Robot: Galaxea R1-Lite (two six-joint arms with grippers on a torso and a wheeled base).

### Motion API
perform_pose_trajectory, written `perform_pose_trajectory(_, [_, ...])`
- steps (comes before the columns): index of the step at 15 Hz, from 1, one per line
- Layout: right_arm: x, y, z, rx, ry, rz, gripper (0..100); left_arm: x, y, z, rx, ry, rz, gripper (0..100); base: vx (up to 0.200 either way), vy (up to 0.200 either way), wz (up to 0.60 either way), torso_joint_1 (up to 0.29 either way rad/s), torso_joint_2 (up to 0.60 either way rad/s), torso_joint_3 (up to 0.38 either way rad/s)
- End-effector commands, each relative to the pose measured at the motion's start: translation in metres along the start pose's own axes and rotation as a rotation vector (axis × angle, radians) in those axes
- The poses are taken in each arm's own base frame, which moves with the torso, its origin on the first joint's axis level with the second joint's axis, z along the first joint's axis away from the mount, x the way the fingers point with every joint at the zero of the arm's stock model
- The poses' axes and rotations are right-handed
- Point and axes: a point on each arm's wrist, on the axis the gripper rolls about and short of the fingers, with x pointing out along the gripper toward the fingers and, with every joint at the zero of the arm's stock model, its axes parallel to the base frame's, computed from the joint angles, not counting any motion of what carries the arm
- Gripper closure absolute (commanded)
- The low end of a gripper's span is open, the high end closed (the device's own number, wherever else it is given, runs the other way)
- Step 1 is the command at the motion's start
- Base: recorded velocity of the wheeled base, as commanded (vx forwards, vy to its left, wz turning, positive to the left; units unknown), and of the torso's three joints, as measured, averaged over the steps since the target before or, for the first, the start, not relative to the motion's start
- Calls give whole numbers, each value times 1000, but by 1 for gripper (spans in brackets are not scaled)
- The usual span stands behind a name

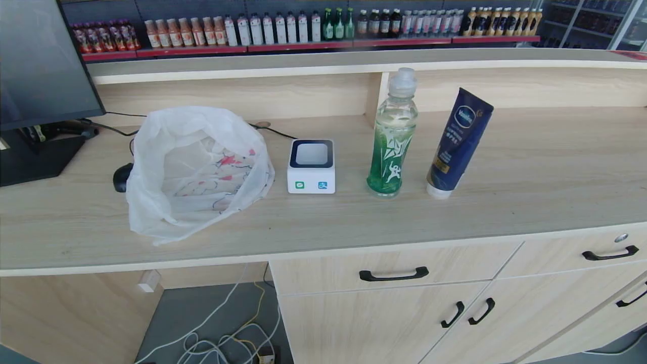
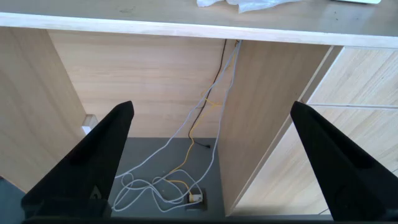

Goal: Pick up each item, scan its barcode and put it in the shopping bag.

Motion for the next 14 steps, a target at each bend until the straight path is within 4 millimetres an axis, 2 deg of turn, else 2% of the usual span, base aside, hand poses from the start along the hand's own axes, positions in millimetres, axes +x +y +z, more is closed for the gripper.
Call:
perform_pose_trajectory(1, [38, -10, 20, -20, 47, 76, 0, 0, 0, 0, 0, 2, 2, 0, 0, 0, 0, 0, 0, 0])
perform_pose_trajectory(8, [82, 0, 58, -141, -38, 337, 0, 0, 0, 0, 0, 0, 0, 0, 0, 0, 0, 0, 0, 0])
perform_pose_trajectory(10, [93, 6, 68, -156, -48, 353, 0, 0, 0, 0, 0, 0, 0, 0, 0, 0, 0, 0, 0, 0])
perform_pose_trajectory(12, [102, 20, 76, -153, -52, 388, 0, 0, 0, 0, 0, 0, 1, 0, 0, 0, 0, 0, 0, 0])
perform_pose_trajectory(14, [122, 48, 83, -158, -31, 463, 0, 0, 0, 0, 0, 0, 0, 0, 0, 0, 0, 0, 0, 0])
